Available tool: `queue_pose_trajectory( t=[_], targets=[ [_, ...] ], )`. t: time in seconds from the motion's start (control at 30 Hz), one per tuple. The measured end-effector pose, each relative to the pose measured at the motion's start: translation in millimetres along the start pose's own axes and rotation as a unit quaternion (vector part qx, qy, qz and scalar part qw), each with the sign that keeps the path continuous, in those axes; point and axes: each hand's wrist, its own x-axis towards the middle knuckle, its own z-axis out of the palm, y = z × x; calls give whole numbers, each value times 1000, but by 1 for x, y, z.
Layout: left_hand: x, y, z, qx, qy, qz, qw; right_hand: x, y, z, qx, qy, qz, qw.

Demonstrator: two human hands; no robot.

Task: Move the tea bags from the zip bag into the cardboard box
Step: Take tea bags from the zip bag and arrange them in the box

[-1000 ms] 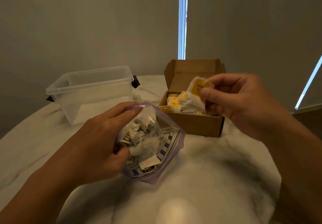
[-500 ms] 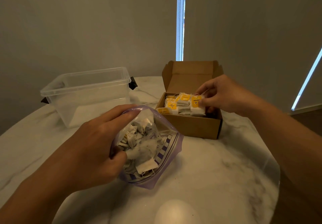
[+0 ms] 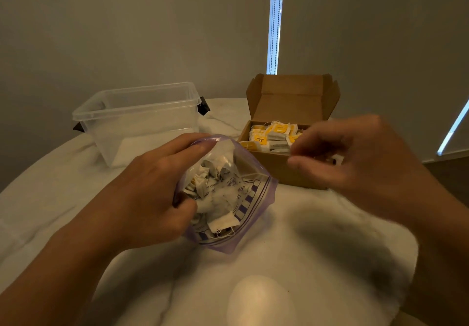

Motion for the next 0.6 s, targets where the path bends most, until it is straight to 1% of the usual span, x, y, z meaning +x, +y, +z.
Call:
queue_pose_trajectory(
  t=[0.1,0.17,0.23,0.3,0.37,0.6],
  targets=[
    [1,0,1,3,-3,1,1000,-16,-27,24,36,-82,-76,993],
    [1,1,1,2,-3,0,1000,-18,-36,43,26,-130,-117,984],
    [2,1,1,0,-4,0,1000,-15,-37,63,-7,-186,-130,974],
    [2,1,1,-2,-3,2,1000,-10,-36,79,-43,-241,-123,962],
    [2,1,1,-3,-6,3,1000,-4,-32,87,-58,-261,-123,956],
    [1,0,1,-4,-5,4,1000,6,-32,91,-128,-284,-97,945]
  ],
)
